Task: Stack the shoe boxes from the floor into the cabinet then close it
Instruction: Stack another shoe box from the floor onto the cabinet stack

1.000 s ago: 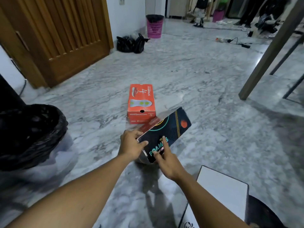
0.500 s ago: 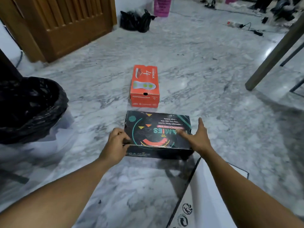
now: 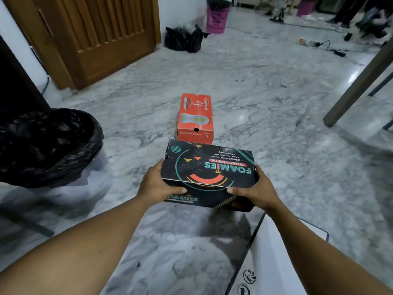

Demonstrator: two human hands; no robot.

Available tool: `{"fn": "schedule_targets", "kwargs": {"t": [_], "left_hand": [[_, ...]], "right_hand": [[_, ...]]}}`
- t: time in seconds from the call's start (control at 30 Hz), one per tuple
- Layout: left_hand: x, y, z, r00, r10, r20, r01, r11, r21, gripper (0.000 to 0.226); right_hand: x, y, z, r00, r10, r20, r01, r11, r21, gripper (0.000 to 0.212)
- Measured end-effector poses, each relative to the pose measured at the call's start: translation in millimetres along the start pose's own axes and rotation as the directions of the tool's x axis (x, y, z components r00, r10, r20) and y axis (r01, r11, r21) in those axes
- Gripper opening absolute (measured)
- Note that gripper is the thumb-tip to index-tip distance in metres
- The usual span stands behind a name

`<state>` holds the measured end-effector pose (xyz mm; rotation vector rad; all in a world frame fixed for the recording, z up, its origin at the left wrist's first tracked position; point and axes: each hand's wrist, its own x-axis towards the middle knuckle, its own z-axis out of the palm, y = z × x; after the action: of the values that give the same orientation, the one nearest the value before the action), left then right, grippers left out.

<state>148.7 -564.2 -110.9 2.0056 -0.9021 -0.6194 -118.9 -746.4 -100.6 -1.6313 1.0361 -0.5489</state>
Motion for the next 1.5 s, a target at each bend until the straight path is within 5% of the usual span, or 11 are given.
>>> {"fn": "schedule_targets", "kwargs": {"t": [0.1,0.23,0.37,0.5,0.6,0.77,0.93,1.17,1.5], "left_hand": [[-17,38,-44,0.998,0.051,-0.036,-0.053,0.998,-0.043,0.121],[-55,79,-112,0.986,0.136,-0.094,-0.139,0.990,-0.033,0.107],[-98,126,-177,0.962,0.183,-0.204,-0.196,0.979,-0.048,0.135],[-167,194,-241,0.868,0.336,-0.365,-0.363,0.932,-0.006,0.135],[-222,235,-285,0.791,0.381,-0.479,-0.422,0.906,0.024,0.135],[-318,255,-349,0.658,0.397,-0.640,-0.382,0.908,0.171,0.136],[-417,245,-417,0.531,0.383,-0.756,-0.316,0.917,0.243,0.141],[-519,226,-522,0.335,0.390,-0.858,-0.181,0.920,0.348,0.137],[-578,144,-631,0.185,0.238,-0.953,-0.041,0.971,0.234,0.108]], "right_hand": [[-21,-47,-6,0.999,-0.035,-0.023,0.036,0.999,0.007,0.092],[-65,-117,-6,0.989,-0.135,-0.055,0.136,0.991,0.016,0.084],[-123,-198,-5,0.953,-0.286,-0.101,0.289,0.957,0.020,0.086],[-180,-288,-8,0.872,-0.464,-0.156,0.472,0.881,0.015,0.102],[-219,-349,-8,0.788,-0.594,-0.165,0.603,0.797,0.011,0.094],[-273,-416,12,0.670,-0.733,-0.121,0.737,0.676,-0.014,0.115],[-326,-473,69,0.549,-0.836,-0.009,0.830,0.544,0.126,0.116],[-373,-545,178,0.384,-0.919,0.089,0.868,0.392,0.304,0.119],[-406,-604,363,0.361,-0.866,0.345,0.611,0.499,0.614,0.085]]}}
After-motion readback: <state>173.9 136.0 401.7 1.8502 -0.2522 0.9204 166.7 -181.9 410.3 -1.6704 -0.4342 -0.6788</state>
